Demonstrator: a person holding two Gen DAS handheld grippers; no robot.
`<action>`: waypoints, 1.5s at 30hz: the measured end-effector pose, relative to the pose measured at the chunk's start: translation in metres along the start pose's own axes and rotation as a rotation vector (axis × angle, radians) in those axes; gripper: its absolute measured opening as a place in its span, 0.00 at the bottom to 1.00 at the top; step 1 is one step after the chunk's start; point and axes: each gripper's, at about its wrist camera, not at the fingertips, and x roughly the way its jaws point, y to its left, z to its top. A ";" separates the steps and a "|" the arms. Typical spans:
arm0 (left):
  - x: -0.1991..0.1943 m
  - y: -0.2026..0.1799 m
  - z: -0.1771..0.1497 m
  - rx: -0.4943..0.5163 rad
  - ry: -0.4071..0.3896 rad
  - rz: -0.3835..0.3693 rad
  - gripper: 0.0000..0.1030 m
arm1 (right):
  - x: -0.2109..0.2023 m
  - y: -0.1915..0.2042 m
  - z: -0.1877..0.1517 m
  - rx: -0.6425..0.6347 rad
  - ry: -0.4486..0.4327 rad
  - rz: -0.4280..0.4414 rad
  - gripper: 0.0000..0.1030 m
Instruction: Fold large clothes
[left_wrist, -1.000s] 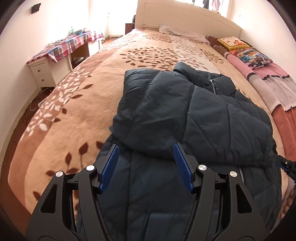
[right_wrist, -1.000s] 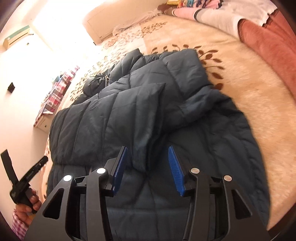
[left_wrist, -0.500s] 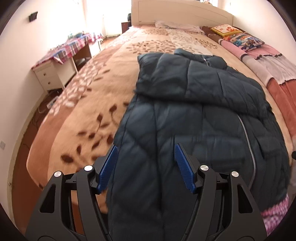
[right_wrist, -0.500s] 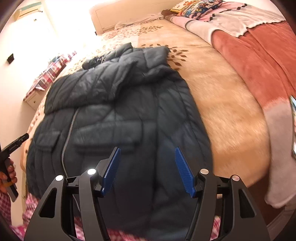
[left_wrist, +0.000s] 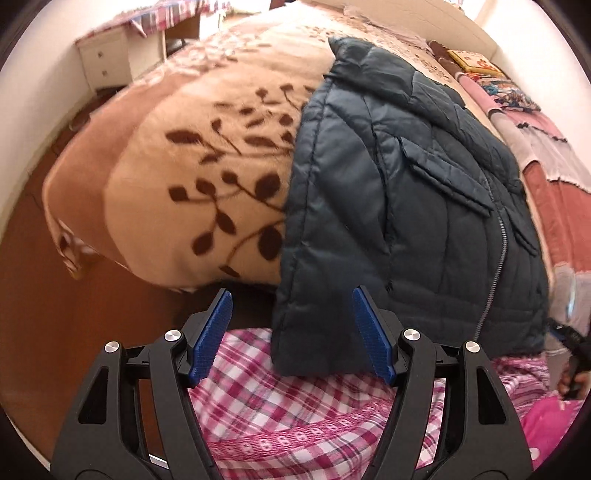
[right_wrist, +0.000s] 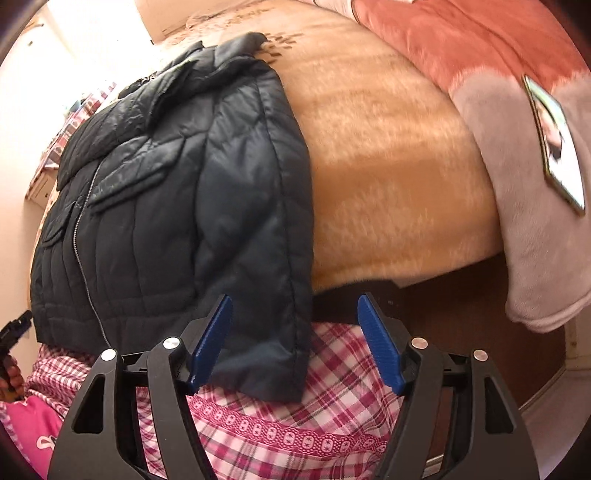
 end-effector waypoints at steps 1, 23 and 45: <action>0.002 0.000 0.000 0.002 0.003 -0.004 0.65 | 0.002 -0.002 -0.002 0.005 0.008 0.003 0.67; 0.060 -0.021 0.002 0.114 0.136 -0.213 0.18 | 0.060 0.008 0.010 -0.068 0.211 0.152 0.37; -0.065 -0.034 0.024 0.124 -0.159 -0.341 0.08 | -0.035 -0.010 0.013 0.030 -0.054 0.362 0.11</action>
